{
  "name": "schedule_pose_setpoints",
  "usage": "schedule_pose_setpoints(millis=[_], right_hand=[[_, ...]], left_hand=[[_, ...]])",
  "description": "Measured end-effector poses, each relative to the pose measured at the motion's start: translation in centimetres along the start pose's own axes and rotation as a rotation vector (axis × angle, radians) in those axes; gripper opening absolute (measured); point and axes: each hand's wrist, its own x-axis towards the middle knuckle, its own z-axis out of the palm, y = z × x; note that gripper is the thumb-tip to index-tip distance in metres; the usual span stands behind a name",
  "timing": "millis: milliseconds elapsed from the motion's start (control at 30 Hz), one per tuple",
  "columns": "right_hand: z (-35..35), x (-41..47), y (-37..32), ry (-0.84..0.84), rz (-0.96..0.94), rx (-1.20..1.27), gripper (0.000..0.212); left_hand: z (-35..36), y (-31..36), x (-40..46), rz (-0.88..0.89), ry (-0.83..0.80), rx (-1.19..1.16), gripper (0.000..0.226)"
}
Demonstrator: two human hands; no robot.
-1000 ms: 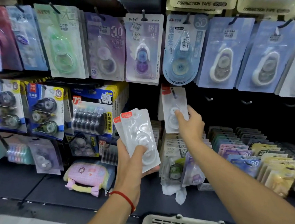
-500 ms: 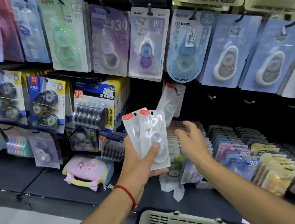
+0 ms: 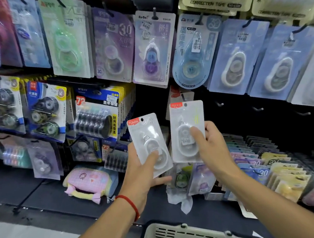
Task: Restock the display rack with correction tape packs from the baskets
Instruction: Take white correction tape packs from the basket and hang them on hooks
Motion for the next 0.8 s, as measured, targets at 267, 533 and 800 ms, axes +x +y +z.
schedule_pose_setpoints(millis=[267, 533, 800], right_hand=[[1.0, 1.8, -0.1, 0.097, 0.055, 0.078, 0.020], [2.8, 6.3, 3.8, 0.218, 0.089, -0.092, 0.034], [2.0, 6.0, 5.2, 0.122, 0.208, -0.349, 0.042]], left_hand=[[-0.2, 0.1, 0.1, 0.043, 0.034, 0.004, 0.036], [-0.2, 0.1, 0.4, 0.075, 0.036, 0.073, 0.041], [-0.3, 0.0, -0.1, 0.047, -0.050, 0.099, 0.036]])
